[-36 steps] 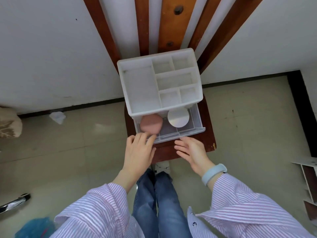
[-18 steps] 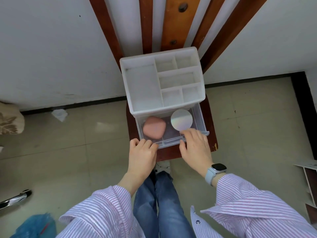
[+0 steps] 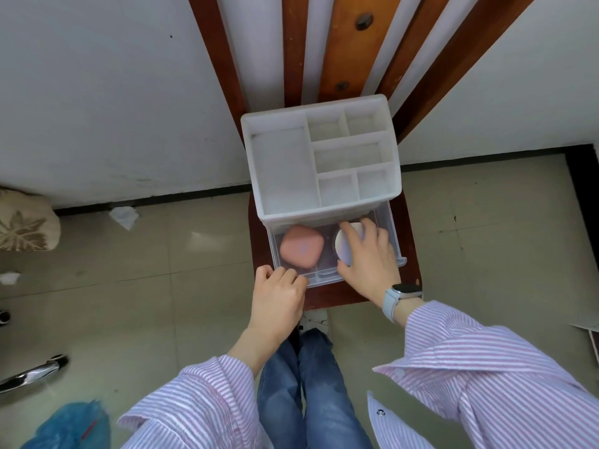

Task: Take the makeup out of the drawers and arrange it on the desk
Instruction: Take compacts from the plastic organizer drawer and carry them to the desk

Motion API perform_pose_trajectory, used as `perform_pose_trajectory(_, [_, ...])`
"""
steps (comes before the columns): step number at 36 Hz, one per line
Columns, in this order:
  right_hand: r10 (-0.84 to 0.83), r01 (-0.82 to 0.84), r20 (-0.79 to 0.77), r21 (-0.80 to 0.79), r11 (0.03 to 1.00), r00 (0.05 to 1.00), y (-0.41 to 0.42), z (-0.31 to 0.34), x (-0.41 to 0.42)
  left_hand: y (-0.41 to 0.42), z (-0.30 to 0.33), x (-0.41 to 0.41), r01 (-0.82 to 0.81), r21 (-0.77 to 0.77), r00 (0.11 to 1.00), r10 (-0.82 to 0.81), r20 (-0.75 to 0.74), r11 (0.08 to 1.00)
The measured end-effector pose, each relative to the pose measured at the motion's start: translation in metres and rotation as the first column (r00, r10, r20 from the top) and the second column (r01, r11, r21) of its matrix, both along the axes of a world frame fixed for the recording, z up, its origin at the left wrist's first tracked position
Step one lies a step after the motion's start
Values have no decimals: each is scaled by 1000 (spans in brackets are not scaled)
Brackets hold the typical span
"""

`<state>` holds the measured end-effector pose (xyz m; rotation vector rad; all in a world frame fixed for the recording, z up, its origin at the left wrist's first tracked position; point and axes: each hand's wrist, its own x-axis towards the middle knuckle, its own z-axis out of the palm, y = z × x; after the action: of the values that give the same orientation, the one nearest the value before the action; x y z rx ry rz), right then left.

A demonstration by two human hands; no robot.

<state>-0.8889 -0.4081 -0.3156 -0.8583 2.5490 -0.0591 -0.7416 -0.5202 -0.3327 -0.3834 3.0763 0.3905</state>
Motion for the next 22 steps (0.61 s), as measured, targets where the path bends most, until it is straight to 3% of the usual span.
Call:
perform_pose_trajectory(5, [-94, 95, 15, -221, 971, 995, 18, 11, 11, -1, 0, -3, 22, 40, 999, -20, -50, 999])
perform_pose_trajectory(8, [-124, 129, 38, -244, 961, 992, 25, 14, 15, -5, 2, -17, 35, -7, 997, -36, -73, 999])
perform_pose_trajectory(17, [-186, 201, 78, -314, 928, 979, 32, 21, 18, -8, 0, -64, 83, -105, 941, -43, 336, 991])
perform_pose_trajectory(22, [-206, 221, 78, -332, 917, 975, 37, 24, 19, -9, 0, -66, 47, -166, 927, 19, 375, 985])
